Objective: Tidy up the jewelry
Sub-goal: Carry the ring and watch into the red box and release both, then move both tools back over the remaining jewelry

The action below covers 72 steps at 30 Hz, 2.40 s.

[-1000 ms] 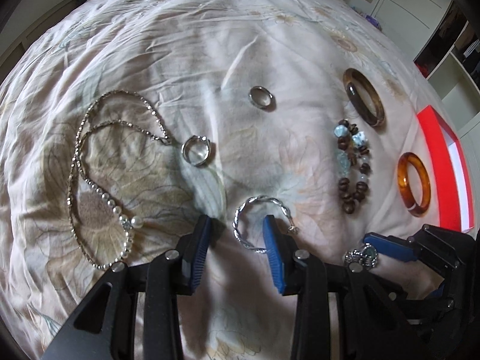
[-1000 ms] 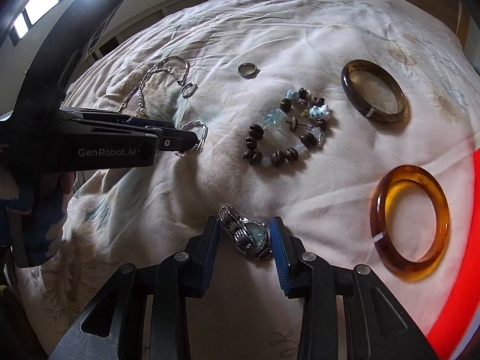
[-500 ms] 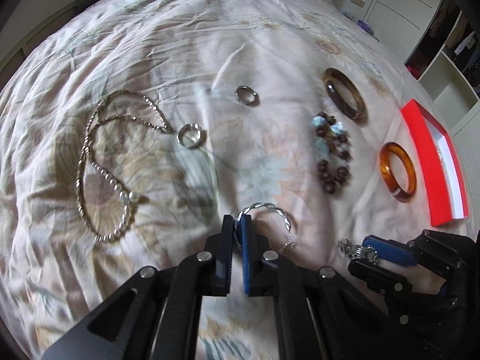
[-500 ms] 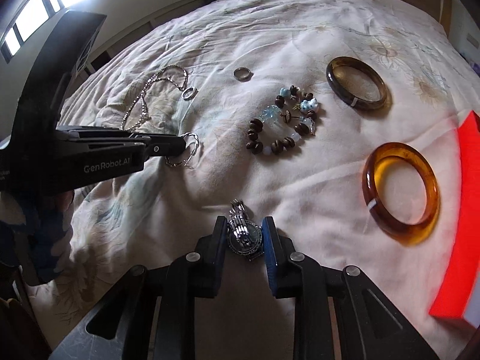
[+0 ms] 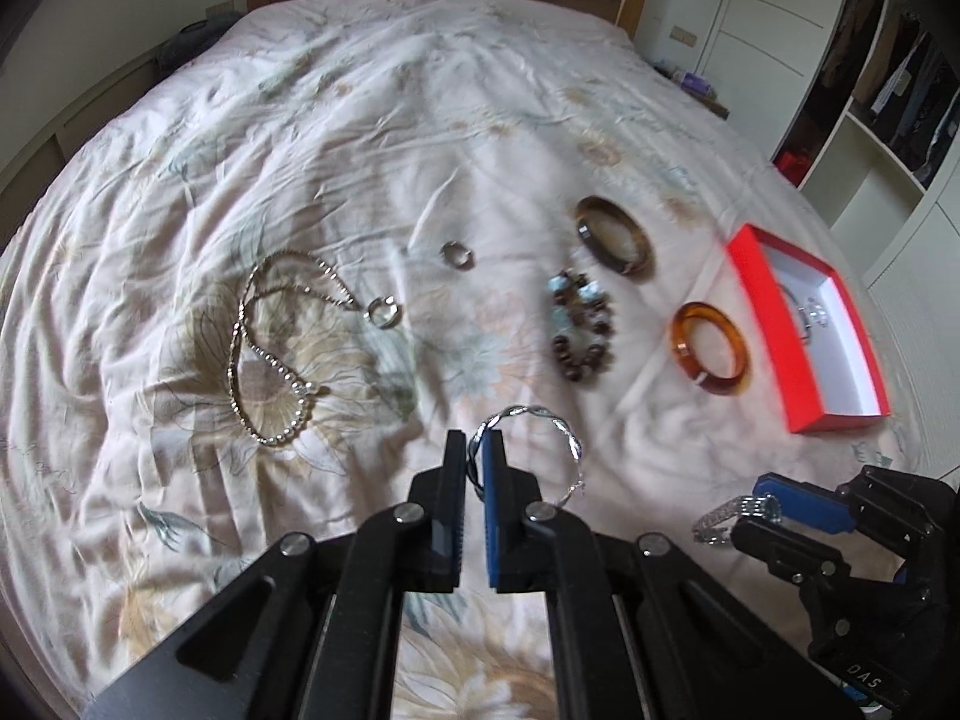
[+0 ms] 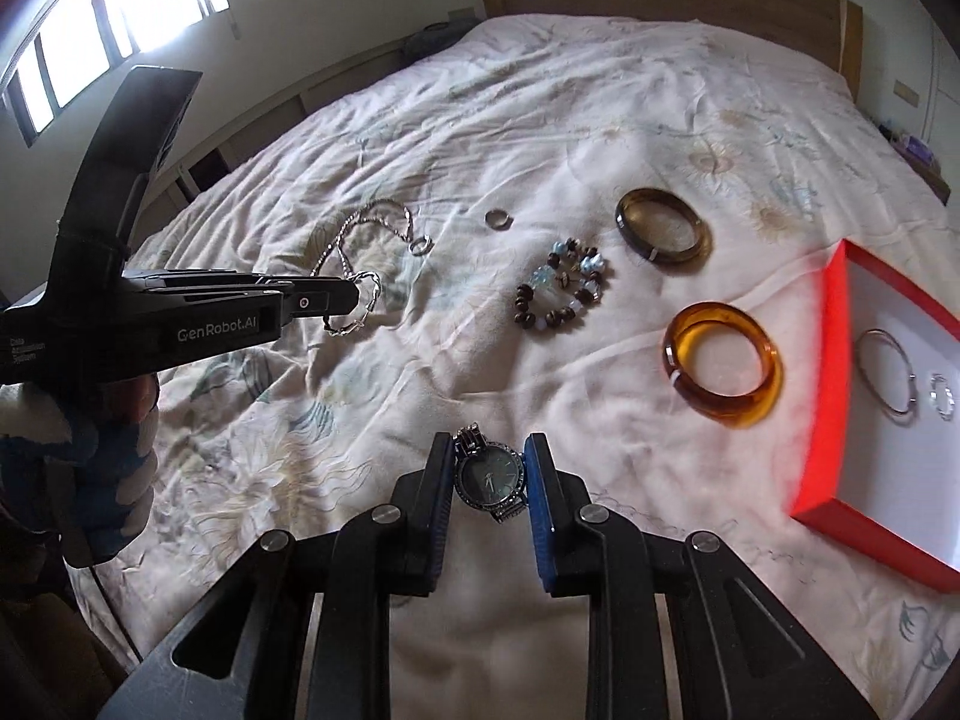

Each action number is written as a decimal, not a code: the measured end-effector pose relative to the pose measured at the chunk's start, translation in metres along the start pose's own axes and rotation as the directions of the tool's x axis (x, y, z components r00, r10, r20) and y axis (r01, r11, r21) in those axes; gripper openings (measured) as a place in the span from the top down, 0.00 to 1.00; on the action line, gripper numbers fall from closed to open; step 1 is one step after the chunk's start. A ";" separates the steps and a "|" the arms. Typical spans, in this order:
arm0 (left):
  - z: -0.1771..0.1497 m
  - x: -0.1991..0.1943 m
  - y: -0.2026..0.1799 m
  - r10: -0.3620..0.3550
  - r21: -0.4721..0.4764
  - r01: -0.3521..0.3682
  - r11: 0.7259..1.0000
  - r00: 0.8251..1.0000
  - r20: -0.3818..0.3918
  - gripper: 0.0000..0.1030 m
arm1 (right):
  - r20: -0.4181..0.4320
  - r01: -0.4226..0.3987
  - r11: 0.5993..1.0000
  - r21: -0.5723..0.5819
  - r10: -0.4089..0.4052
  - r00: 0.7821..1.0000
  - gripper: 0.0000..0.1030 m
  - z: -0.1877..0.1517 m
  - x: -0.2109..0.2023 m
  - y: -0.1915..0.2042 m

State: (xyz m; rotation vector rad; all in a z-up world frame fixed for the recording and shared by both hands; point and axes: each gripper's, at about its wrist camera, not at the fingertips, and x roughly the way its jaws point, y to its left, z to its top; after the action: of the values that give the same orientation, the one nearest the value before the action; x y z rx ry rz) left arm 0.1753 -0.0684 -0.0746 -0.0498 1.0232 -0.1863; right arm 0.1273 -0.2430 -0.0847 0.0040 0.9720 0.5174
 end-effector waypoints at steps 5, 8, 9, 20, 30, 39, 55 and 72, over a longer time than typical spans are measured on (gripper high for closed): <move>0.004 -0.009 -0.029 -0.027 0.035 0.026 0.999 1.000 0.016 0.96 | 0.045 0.032 0.999 0.019 -0.033 0.998 0.77 -0.005 -0.031 -0.017; 0.010 -0.009 -0.053 -0.058 0.067 0.057 0.996 0.998 0.014 0.96 | 0.062 0.063 0.997 0.043 -0.066 0.996 0.77 -0.006 -0.045 -0.039; 0.013 -0.008 -0.061 -0.066 0.079 0.065 0.995 0.998 0.013 0.96 | 0.066 0.075 0.996 0.053 -0.078 0.995 0.77 -0.006 -0.048 -0.047; 0.051 0.027 -0.197 -0.203 0.269 0.204 0.941 0.979 -0.031 0.96 | 0.044 0.236 0.956 0.174 -0.247 0.968 0.77 -0.007 -0.073 -0.176; 0.045 0.089 -0.299 -0.200 0.444 0.238 0.864 0.971 -0.132 0.96 | -0.068 0.286 0.925 0.250 -0.278 0.958 0.77 -0.034 -0.045 -0.257; 0.032 0.134 -0.302 -0.131 0.444 0.212 0.870 0.970 -0.206 0.95 | -0.138 0.287 0.922 0.259 -0.259 0.956 0.77 -0.054 -0.024 -0.270; 0.030 0.108 -0.304 -0.163 0.452 0.222 0.864 0.972 -0.167 0.68 | -0.131 0.340 0.893 0.295 -0.314 0.940 0.71 -0.060 -0.057 -0.264; 0.009 0.005 -0.181 -0.086 0.323 0.093 0.942 0.996 -0.036 0.68 | 0.025 0.284 0.907 0.310 -0.307 0.951 0.70 -0.050 -0.109 -0.168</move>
State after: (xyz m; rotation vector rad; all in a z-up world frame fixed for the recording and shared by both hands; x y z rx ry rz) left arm 0.1620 -0.2480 -0.0507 0.2069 1.0007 -0.4374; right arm 0.1090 -0.4480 -0.0659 0.1485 0.9509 0.0831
